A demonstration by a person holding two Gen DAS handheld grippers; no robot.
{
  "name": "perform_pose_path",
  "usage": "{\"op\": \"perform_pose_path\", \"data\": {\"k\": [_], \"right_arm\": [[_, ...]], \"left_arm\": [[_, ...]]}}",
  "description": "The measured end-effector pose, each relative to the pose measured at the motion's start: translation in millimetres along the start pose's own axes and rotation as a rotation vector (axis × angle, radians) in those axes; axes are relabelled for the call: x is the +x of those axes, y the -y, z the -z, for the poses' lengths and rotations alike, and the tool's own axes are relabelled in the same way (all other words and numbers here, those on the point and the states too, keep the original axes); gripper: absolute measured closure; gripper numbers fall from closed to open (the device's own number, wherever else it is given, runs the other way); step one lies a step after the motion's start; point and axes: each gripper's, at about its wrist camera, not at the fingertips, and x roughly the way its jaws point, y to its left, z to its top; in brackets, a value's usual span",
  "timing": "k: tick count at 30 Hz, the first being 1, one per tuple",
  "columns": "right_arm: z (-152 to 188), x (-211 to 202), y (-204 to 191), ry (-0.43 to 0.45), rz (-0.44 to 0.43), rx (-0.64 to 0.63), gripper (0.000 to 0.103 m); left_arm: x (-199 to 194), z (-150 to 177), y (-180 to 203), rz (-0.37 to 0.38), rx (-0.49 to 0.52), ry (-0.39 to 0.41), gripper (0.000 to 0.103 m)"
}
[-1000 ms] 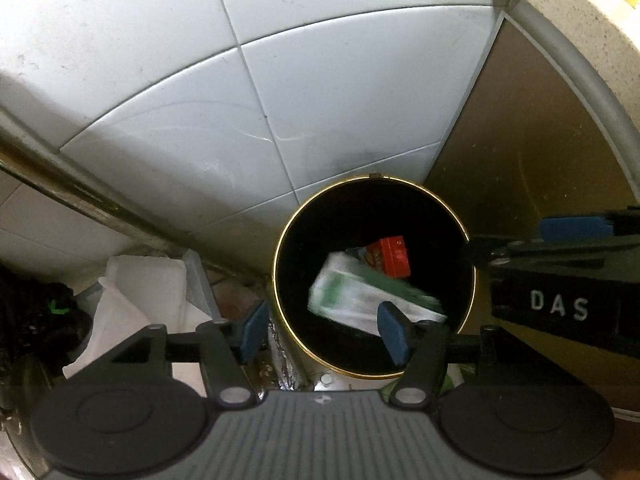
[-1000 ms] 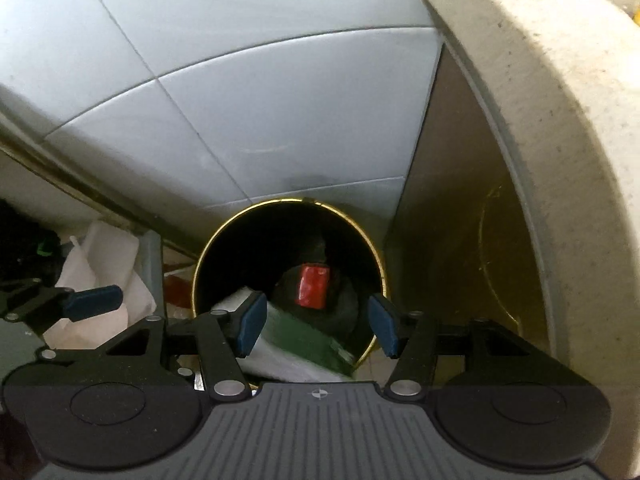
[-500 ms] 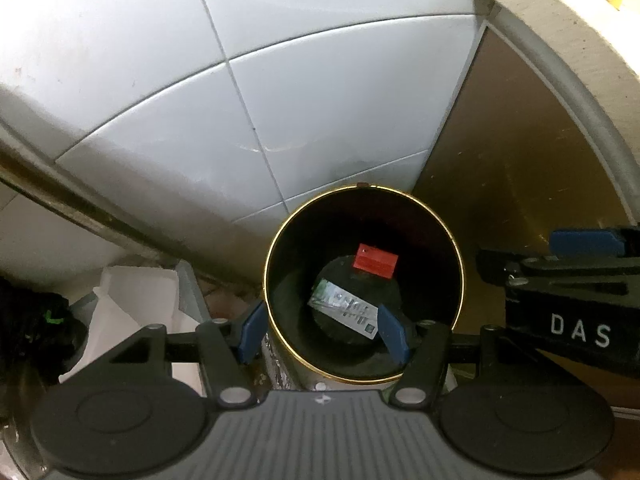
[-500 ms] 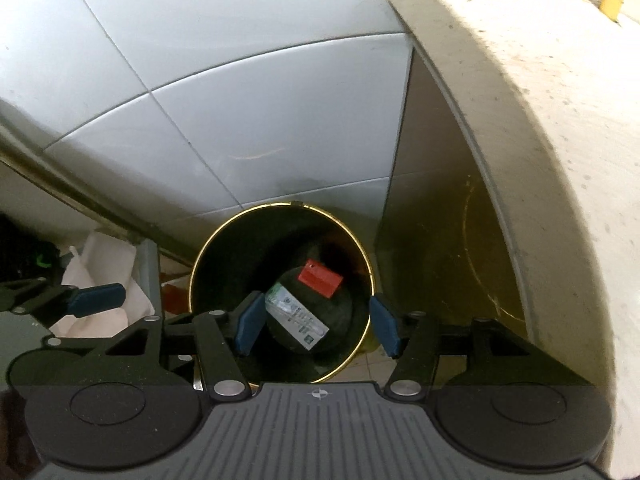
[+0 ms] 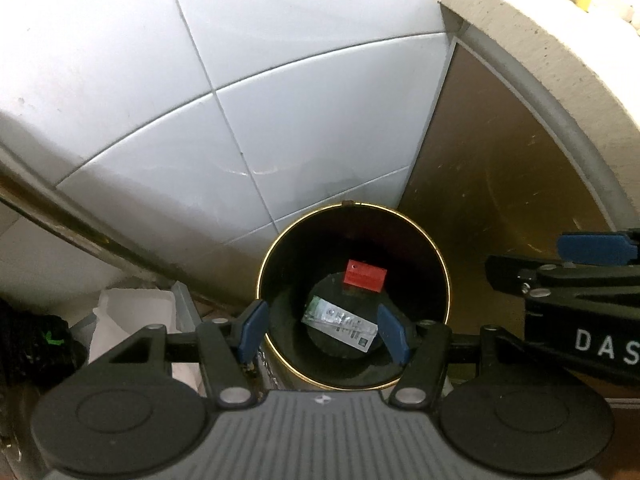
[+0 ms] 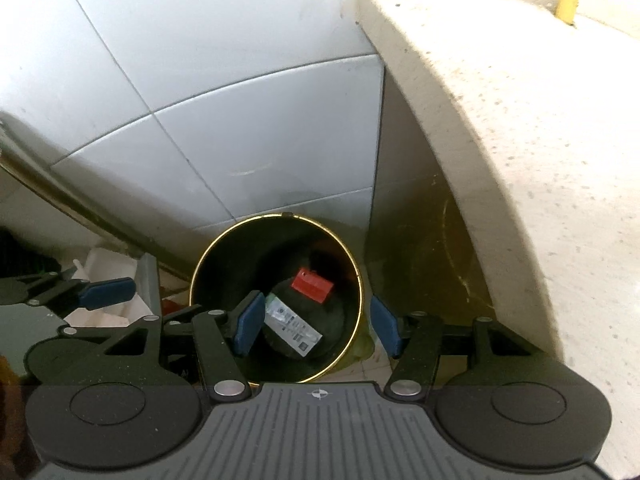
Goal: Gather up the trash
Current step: 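Raise both tools back toward the remaining plastic bags and foam nets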
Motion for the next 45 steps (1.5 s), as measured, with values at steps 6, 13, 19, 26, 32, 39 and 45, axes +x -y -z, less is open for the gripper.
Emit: {"op": "perform_pose_path", "data": {"k": [6,13,19,26,32,39,45], "right_arm": [[6,-16,3,0.035,0.004,0.009,0.036],[12,-35,5,0.071,-0.001,0.011,0.036],[18,-54,8,0.109,-0.002,0.014,0.036],[28,-89,13,0.192,0.025,0.016,0.035],[40,-119,28,0.256,0.044,0.059,0.033],[58,-148,49,0.317,0.080,0.113,0.032],[78,-167,70,0.360,0.115,0.176,0.032]], "left_arm": [[-15,1,1,-0.004,0.015,0.034,0.048],[-35,2,0,0.003,0.001,0.072,0.048],[-56,6,3,0.021,0.006,0.110,0.048],[-87,6,21,0.046,0.053,0.181,0.048],[-109,5,42,0.084,0.104,0.229,0.048],[-130,5,72,0.125,0.180,0.275,0.048],[-147,4,97,0.173,0.256,0.312,0.048]]}}
